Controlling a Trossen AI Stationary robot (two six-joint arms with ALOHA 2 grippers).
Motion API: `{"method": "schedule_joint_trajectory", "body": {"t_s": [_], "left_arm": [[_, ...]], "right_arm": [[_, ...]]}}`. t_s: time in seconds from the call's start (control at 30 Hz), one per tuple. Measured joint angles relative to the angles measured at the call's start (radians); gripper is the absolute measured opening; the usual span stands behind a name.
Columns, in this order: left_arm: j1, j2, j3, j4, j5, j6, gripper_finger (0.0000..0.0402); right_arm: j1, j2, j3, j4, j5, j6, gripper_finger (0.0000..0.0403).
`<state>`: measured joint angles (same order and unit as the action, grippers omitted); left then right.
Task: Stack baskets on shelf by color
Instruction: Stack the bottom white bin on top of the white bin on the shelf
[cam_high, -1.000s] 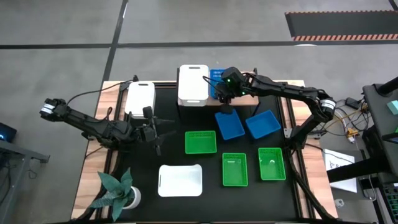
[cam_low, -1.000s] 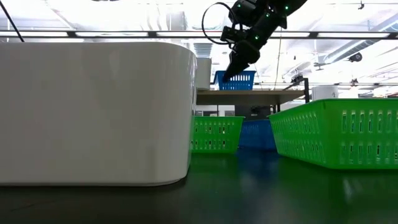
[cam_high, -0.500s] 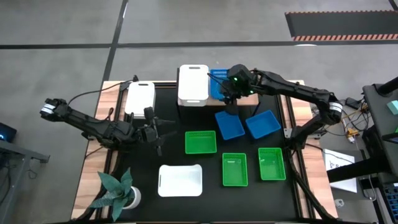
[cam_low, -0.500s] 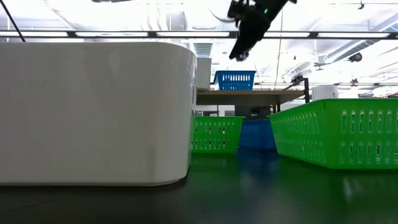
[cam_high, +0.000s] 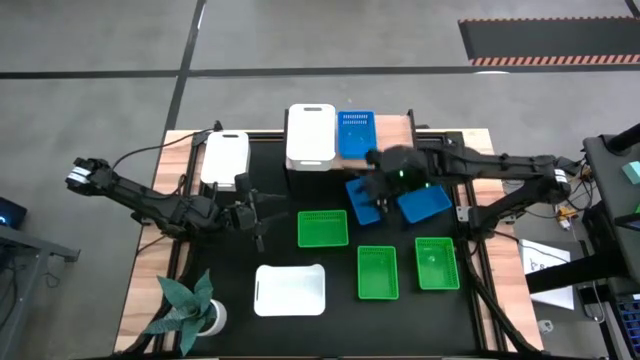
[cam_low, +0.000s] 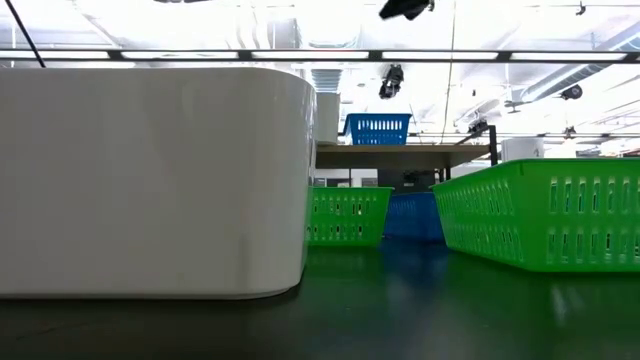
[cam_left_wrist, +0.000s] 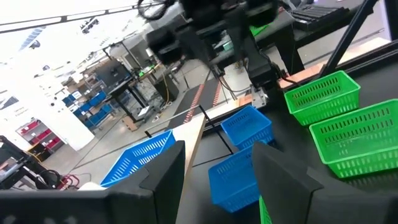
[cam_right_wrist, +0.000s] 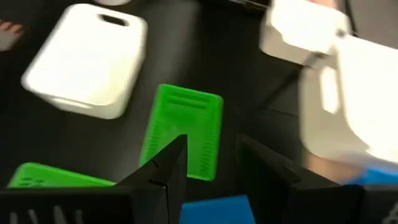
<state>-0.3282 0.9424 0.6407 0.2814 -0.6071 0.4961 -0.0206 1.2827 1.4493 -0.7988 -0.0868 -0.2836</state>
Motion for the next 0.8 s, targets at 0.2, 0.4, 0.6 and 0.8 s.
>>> {"method": "schedule_joint_trajectory", "body": {"t_s": [0.2, 0.4, 0.6, 0.8], "left_arm": [[0.000, 0.000, -0.001, 0.025, 0.000, -0.001, 0.0170], [0.000, -0.001, 0.000, 0.035, 0.000, -0.070, 0.0170], [0.000, -0.002, 0.000, 0.052, 0.000, -0.072, 0.0170], [0.001, -0.002, 0.000, 0.052, 0.000, -0.072, 0.0170]], "right_arm": [[0.138, 0.016, -0.110, 0.209, 0.003, 0.006, 0.0122], [0.218, 0.047, -0.255, 0.496, 0.009, -0.004, 0.0114], [0.245, 0.109, -0.297, 0.617, 0.010, -0.010, 0.0105], [0.287, 0.204, -0.254, 0.617, 0.010, -0.092, 0.0127]]}}
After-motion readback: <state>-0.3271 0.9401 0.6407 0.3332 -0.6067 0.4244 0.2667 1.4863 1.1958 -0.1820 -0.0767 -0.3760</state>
